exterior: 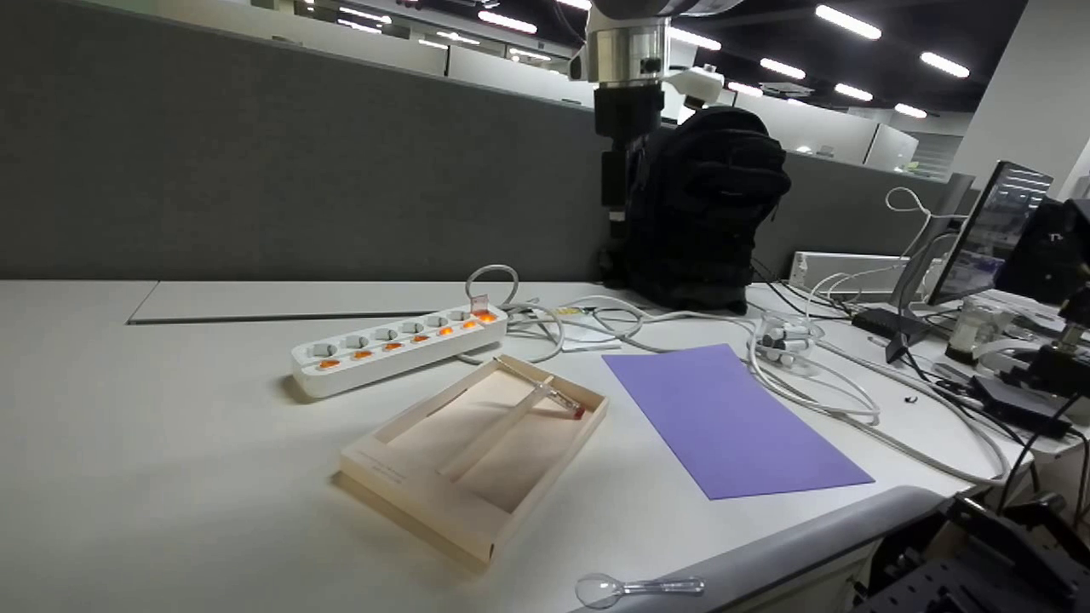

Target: Remove the screwdriver from the box and put it on the bench

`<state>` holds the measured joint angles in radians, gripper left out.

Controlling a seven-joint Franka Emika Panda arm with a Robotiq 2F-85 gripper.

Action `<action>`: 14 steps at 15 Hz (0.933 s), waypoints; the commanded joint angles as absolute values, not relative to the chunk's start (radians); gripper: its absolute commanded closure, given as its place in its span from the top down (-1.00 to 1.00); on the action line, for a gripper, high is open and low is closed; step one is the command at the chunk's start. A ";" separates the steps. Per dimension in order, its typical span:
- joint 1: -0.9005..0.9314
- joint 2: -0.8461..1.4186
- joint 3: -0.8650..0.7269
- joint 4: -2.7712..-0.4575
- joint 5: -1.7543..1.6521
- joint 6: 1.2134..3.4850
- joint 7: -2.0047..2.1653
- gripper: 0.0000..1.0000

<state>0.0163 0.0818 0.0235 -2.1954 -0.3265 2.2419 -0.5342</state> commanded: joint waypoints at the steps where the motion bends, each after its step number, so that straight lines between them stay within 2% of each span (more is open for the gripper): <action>1: 0.032 0.125 0.056 -2.206 -0.313 2.283 -0.635 1.00; 6: 0.045 0.227 0.104 -2.223 -0.289 2.327 -0.797 1.00; 14: 0.068 0.325 0.110 -2.245 -0.388 2.414 -0.807 1.00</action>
